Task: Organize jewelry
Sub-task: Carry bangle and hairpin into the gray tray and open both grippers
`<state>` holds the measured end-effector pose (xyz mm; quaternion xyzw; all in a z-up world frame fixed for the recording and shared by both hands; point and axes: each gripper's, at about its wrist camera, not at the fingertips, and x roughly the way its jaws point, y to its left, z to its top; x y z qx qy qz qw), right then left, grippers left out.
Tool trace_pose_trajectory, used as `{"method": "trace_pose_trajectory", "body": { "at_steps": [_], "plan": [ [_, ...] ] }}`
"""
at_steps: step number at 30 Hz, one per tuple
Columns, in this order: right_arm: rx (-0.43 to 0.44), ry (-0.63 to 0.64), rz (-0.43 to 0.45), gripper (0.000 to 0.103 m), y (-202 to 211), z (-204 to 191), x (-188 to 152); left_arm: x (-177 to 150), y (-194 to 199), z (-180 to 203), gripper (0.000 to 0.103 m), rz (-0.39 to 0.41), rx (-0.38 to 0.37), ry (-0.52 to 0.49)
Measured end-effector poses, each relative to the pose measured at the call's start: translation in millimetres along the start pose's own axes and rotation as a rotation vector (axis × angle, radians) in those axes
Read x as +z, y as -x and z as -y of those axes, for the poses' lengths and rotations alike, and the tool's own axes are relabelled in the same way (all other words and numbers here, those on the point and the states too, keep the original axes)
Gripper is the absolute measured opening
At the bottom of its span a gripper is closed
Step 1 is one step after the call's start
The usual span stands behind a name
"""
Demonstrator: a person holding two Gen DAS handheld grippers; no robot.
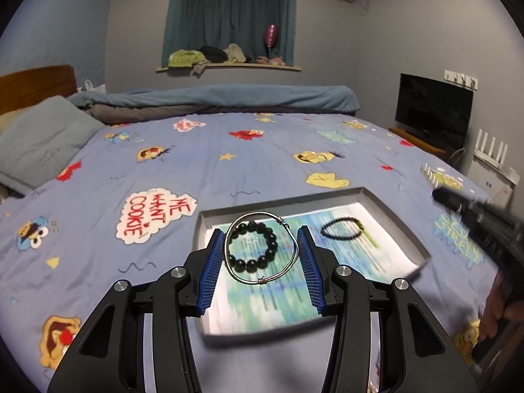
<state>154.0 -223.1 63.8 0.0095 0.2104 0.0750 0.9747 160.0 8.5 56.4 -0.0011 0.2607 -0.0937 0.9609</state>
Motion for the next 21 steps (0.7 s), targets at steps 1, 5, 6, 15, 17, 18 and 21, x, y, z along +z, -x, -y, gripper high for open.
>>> {"method": "trace_pose_trajectory", "body": {
  "at_steps": [1, 5, 6, 15, 17, 18, 21],
  "plan": [
    [-0.001, -0.002, -0.028, 0.006, -10, 2, -3, -3, -5, -3, 0.047, -0.004, -0.001, 0.002],
    [-0.021, -0.007, -0.098, 0.006, -38, 11, -11, -15, -32, -11, 0.047, -0.079, -0.013, 0.011],
    [-0.018, -0.01, -0.112, 0.006, -42, 11, -15, -16, -35, -13, 0.047, -0.089, -0.013, 0.017],
    [-0.021, 0.051, -0.251, 0.006, -86, -5, -30, -34, -68, -16, 0.047, -0.203, -0.023, -0.004],
    [-0.023, 0.069, -0.279, 0.006, -93, -8, -35, -38, -73, -18, 0.047, -0.226, -0.032, 0.003],
    [-0.024, 0.074, -0.286, 0.006, -95, -10, -37, -40, -76, -18, 0.047, -0.24, -0.035, 0.003],
    [-0.028, 0.088, -0.312, 0.006, -99, -12, -41, -45, -82, -18, 0.047, -0.273, -0.042, 0.001]
  ]
}}
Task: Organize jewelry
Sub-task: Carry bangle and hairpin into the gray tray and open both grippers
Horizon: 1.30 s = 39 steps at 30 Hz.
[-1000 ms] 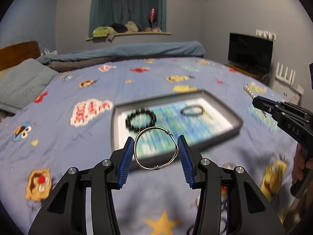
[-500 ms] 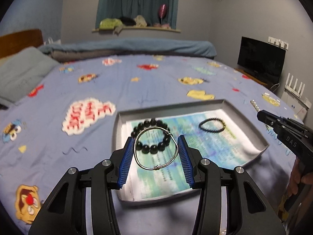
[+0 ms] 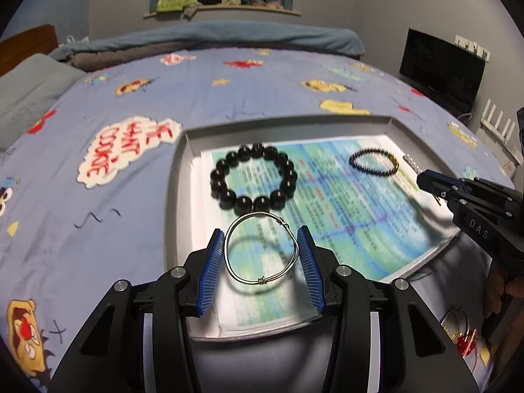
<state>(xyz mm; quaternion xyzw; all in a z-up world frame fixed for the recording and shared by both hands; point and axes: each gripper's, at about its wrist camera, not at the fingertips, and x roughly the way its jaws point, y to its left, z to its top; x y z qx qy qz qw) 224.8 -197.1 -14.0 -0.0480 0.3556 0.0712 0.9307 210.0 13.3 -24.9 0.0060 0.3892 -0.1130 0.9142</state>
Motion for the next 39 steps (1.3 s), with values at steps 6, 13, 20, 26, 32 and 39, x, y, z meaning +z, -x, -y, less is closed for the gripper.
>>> {"method": "trace_pose_trajectory", "body": {
  "at_steps": [6, 13, 20, 26, 32, 39],
  "plan": [
    [-0.026, 0.014, -0.039, 0.006, -8, -1, -4, -3, -4, 1, 0.047, -0.02, -0.011, 0.0],
    [-0.042, 0.014, -0.073, 0.006, -14, 1, -8, -5, -10, 0, 0.047, -0.035, 0.005, -0.009],
    [-0.046, 0.017, -0.078, 0.006, -15, 2, -8, -4, -11, 0, 0.048, -0.044, 0.007, -0.015],
    [-0.046, 0.016, -0.077, 0.006, -15, 2, -8, -4, -11, 0, 0.048, -0.044, 0.008, -0.015],
    [-0.046, 0.015, -0.076, 0.006, -15, 2, -8, -5, -11, 0, 0.048, -0.044, 0.007, -0.015],
    [-0.042, 0.012, -0.071, 0.006, -13, 3, -8, -4, -11, 0, 0.048, -0.035, 0.004, -0.014]
  ]
}}
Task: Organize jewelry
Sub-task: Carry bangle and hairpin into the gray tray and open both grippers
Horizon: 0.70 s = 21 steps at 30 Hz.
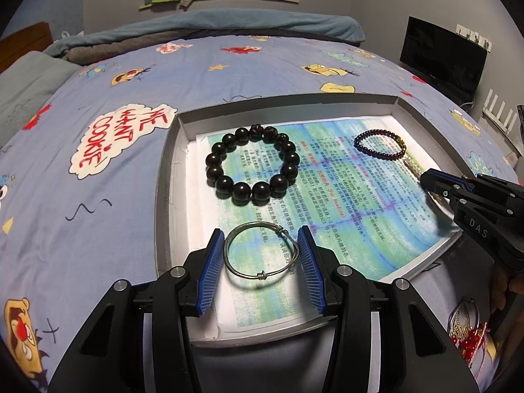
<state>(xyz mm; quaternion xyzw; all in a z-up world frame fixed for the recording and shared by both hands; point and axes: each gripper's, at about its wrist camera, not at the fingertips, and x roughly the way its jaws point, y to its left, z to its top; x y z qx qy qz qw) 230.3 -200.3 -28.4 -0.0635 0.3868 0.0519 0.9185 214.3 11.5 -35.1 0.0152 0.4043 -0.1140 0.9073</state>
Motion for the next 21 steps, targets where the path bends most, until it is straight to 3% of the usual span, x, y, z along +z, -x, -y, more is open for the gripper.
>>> {"method": "trace_pose_trajectory", "body": {
  "at_steps": [3, 6, 10, 14, 21],
  "plan": [
    [0.01, -0.015, 0.017, 0.01, 4, 4, 1, 1, 4, 0, 0.051, 0.024, -0.007, -0.001],
    [0.019, -0.037, 0.037, 0.017, 10, 7, 3, 2, 12, 3, 0.062, 0.062, 0.01, -0.012],
    [0.03, -0.069, 0.062, 0.025, 17, 11, 5, 4, 18, 5, 0.066, 0.085, 0.016, -0.015],
    [0.046, -0.108, 0.099, 0.045, 28, 18, 7, 5, 23, 6, 0.074, 0.102, 0.025, -0.009],
    [0.051, -0.143, 0.139, 0.06, 47, 26, 6, 5, 34, 10, 0.086, 0.128, 0.037, -0.003]
  ]
}}
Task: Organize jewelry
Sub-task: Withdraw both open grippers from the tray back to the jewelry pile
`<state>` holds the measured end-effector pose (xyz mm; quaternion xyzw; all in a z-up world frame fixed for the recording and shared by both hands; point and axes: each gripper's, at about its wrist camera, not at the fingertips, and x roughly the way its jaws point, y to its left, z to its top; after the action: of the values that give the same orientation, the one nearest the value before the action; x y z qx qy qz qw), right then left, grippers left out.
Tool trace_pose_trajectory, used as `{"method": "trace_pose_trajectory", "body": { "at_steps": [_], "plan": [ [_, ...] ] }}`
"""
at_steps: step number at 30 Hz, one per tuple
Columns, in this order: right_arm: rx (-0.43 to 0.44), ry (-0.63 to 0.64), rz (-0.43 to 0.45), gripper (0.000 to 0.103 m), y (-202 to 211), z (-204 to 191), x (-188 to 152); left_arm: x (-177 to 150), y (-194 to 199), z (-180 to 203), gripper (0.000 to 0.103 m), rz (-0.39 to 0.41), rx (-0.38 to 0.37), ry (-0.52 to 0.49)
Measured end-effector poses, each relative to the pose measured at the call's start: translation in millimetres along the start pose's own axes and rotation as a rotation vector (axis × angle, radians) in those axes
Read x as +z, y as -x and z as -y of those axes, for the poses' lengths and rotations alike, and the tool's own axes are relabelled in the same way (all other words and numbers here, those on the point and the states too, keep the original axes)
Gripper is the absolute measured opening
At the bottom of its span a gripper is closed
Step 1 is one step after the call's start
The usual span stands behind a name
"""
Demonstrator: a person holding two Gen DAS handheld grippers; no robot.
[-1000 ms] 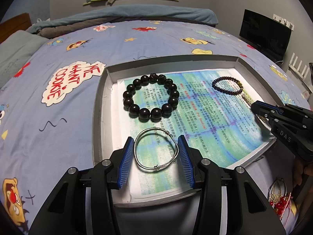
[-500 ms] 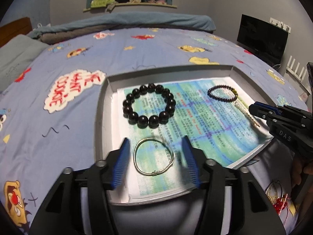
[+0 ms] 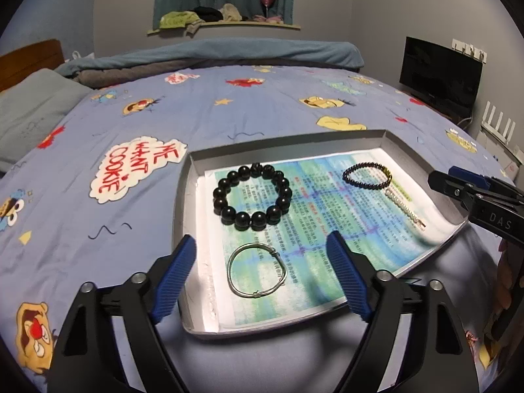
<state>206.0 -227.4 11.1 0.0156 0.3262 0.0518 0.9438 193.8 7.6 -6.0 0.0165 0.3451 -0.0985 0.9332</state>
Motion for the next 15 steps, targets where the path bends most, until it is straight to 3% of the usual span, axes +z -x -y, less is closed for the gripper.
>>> {"method": "trace_pose_trajectory", "body": {
  "at_steps": [7, 15],
  "plan": [
    [0.015, -0.012, 0.027, 0.085, 21, 2, 1, 7, 34, 19, 0.092, 0.059, 0.041, -0.048],
    [0.031, 0.012, 0.061, 0.092, 50, -10, 2, 8, 84, 28, 0.093, 0.104, 0.066, -0.071]
  ]
}}
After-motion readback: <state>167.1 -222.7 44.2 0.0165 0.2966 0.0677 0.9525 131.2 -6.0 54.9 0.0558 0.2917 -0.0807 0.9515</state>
